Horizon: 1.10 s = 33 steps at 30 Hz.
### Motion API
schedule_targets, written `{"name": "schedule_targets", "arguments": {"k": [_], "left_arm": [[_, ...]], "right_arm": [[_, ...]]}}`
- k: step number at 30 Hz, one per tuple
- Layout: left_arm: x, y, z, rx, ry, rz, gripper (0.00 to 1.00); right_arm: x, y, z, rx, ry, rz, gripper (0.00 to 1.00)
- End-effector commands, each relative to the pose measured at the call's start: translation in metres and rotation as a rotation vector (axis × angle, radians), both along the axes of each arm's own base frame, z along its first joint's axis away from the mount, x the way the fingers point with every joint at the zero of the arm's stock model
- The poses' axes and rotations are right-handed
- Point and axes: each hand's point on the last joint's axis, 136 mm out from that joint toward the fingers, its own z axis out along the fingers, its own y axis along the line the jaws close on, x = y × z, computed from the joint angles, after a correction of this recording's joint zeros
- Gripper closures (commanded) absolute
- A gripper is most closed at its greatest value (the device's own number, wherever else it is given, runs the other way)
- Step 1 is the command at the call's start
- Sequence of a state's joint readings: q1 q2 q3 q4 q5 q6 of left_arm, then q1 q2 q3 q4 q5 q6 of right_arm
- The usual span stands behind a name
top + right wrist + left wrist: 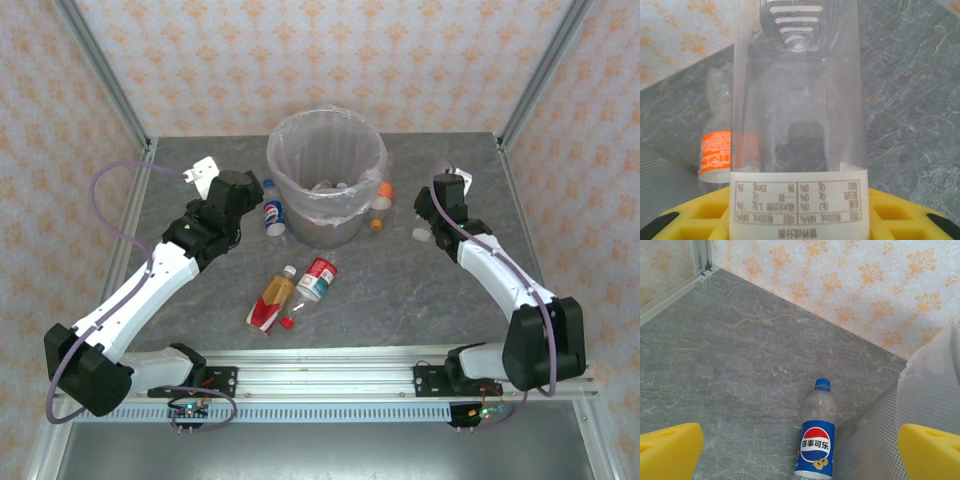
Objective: Put the plastic bottles in the bin
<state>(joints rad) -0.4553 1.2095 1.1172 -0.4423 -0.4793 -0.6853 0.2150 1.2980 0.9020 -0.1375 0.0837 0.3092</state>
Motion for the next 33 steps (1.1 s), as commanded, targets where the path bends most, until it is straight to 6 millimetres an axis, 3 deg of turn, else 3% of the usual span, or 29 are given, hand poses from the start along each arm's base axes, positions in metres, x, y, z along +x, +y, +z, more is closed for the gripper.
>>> {"name": "schedule_targets", "arguments": {"k": [1, 5, 8, 12, 27, 33], "left_arm": [[0.0, 0.007, -0.001, -0.007, 0.0, 0.037, 0.0], [0.002, 0.003, -0.002, -0.013, 0.005, 0.009, 0.0], [0.005, -0.007, -0.003, -0.055, -0.003, -0.034, 0.0], [0.007, -0.019, -0.005, -0.126, -0.062, -0.093, 0.0], [0.002, -0.016, -0.008, -0.127, -0.076, -0.085, 0.0], [0.002, -0.018, -0.009, -0.123, -0.063, -0.101, 0.0]], "right_arm": [[-0.002, 0.004, 0.029, 0.039, -0.087, 0.028, 1.0], [0.0, 0.018, 0.059, 0.102, -0.188, 0.095, 1.0], [-0.005, 0.032, 0.093, 0.142, -0.289, 0.181, 1.0], [-0.01, 0.043, 0.118, 0.177, -0.369, 0.25, 1.0], [-0.029, 0.089, 0.219, 0.329, -0.685, 0.534, 1.0], [-0.028, 0.099, 0.246, 0.367, -0.714, 0.576, 1.0]]}}
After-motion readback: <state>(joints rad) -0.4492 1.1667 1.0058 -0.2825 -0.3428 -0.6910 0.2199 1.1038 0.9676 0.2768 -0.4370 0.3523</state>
